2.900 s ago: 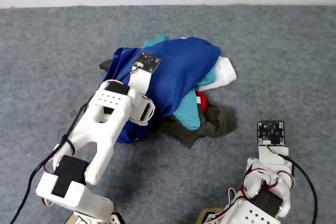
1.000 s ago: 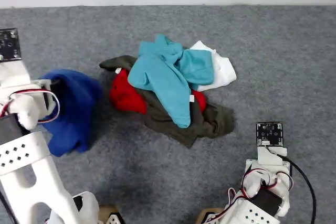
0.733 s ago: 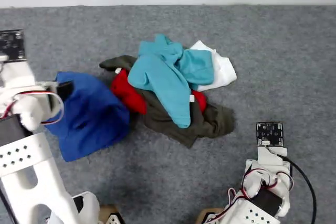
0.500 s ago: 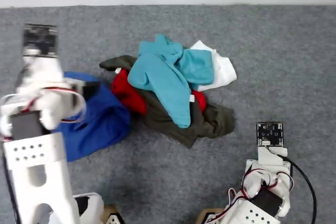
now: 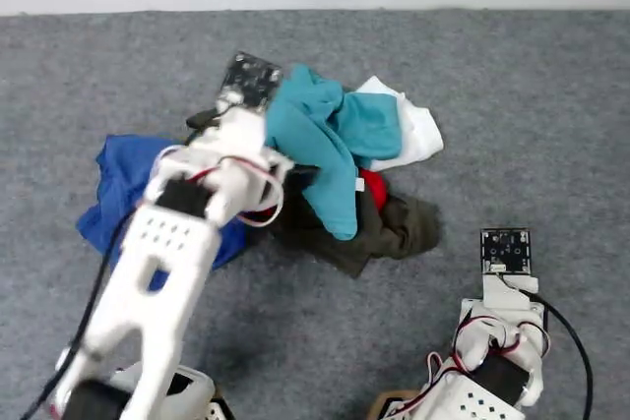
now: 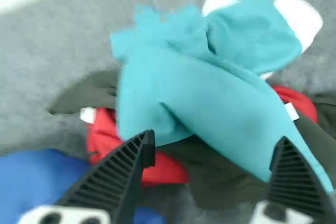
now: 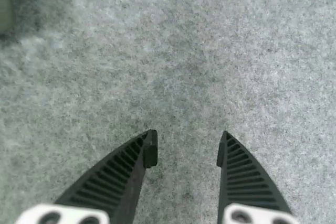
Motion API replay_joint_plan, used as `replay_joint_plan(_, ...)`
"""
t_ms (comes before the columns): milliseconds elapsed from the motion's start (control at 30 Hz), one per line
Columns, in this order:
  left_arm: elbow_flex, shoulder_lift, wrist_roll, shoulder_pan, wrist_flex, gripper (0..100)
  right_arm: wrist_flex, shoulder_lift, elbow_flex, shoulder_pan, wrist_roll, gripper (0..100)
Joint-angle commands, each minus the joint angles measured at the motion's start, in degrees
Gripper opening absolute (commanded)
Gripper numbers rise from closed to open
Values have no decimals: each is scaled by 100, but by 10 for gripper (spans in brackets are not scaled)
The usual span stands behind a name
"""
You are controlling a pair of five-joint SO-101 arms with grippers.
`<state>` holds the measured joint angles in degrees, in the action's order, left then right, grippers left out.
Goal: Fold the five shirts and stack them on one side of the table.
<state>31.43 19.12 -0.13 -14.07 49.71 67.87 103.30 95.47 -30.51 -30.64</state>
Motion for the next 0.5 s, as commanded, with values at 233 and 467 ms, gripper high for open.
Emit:
replay_joint_plan(233,-2176,-3095,1301,-149,-62,339,-31,57,79,-66,-62,200)
replay_joint_plan(467,-2519,-3349,651,-141,308,70,-31,57,79,-66,-62,200)
